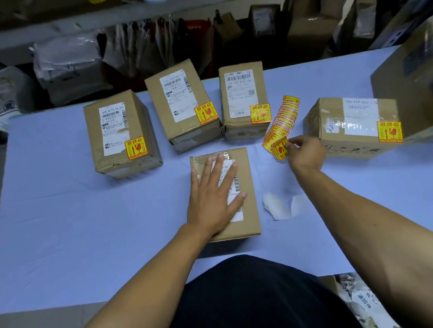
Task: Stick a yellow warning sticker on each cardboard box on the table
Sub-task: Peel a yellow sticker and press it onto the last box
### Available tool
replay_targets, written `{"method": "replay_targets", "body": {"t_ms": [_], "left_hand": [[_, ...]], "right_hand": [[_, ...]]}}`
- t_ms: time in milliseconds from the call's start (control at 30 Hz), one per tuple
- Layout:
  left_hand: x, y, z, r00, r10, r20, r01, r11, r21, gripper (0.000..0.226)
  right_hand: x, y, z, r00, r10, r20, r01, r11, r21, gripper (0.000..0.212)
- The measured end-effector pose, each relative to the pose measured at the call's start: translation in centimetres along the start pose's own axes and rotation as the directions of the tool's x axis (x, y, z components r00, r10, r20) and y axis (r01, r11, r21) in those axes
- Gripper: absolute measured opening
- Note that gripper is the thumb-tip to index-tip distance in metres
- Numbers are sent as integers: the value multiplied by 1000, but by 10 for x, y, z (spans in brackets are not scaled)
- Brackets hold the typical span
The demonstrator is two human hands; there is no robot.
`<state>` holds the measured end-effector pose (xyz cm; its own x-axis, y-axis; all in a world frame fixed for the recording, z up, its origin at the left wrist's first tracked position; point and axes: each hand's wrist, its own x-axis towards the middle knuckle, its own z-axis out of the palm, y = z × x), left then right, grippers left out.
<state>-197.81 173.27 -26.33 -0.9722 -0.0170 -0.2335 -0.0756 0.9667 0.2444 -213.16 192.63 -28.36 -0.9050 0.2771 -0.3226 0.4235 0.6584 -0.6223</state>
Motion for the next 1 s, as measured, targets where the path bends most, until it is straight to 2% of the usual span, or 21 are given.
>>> {"method": "replay_targets", "body": {"t_ms": [100, 233, 300, 400, 533, 733, 900, 1000], "left_hand": [[0, 1, -5, 1000, 4, 27, -3, 999, -37, 70], [0, 0, -12, 997, 14, 70, -11, 999, -45, 69], [0, -1, -14, 996, 22, 84, -18, 999, -50, 68], [1, -3, -15, 994, 35, 102, -29, 998, -63, 68], [2, -4, -12, 995, 47, 89, -42, 998, -50, 68], [2, -5, -9, 996, 42, 82, -39, 999, -36, 68], [1, -4, -9, 996, 33, 81, -31, 999, -18, 67], [1, -4, -9, 996, 35, 76, -33, 999, -29, 68]], "right_hand": [[-4, 2, 0, 1000, 20, 7, -21, 998, 57, 14], [-4, 6, 8, 980, 180, 80, -194, 951, 241, 4], [-4, 11, 13, 961, 245, 130, -274, 911, 308, 15], [-4, 18, 20, 953, 263, 151, -297, 912, 284, 23], [0, 16, 26, 967, 208, 150, -238, 945, 225, 24], [14, 6, 29, 989, 83, 122, -89, 995, 46, 2], [22, -1, 31, 995, -58, 78, 70, 986, -154, 18], [19, -4, 29, 997, -32, 74, 45, 982, -181, 20]]}}
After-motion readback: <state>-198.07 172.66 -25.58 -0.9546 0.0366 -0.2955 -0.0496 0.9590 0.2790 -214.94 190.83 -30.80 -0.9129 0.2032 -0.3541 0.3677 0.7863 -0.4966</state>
